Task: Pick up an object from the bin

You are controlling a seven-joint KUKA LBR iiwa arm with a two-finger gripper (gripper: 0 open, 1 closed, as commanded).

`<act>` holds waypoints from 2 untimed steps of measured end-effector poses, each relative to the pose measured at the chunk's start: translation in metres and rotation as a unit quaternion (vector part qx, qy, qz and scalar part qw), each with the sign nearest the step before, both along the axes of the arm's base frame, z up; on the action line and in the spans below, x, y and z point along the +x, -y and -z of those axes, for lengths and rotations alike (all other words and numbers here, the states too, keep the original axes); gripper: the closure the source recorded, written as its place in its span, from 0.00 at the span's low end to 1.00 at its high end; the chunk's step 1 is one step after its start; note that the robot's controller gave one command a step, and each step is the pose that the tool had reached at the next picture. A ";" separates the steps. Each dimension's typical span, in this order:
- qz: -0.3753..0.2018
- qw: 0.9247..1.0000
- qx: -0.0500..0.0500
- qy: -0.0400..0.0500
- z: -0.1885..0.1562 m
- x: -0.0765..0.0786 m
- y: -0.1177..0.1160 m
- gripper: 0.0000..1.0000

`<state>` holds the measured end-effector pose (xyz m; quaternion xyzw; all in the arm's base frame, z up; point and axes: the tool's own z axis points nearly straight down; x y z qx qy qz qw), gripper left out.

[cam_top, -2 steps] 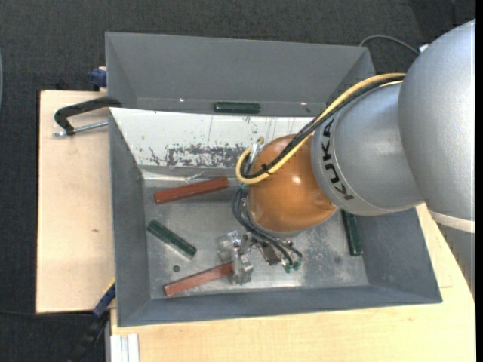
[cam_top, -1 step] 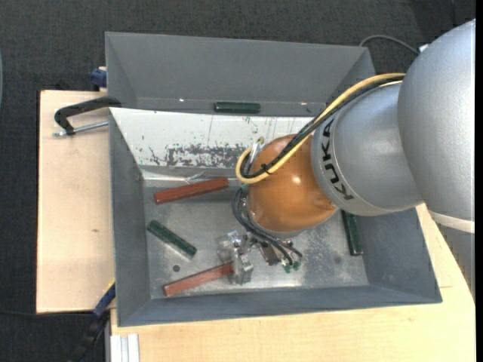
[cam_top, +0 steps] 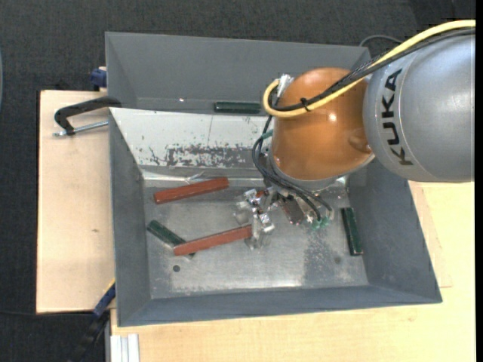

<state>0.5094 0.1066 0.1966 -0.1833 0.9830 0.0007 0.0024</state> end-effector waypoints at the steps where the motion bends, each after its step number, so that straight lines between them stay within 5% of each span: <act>1: 0.000 1.000 0.000 0.000 0.000 0.000 0.000 1.00; 2: 0.001 1.000 0.000 -0.003 -0.046 -0.011 0.024 1.00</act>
Offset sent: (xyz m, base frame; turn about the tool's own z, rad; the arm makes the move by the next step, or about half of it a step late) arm -0.0151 -0.0366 0.0693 0.0061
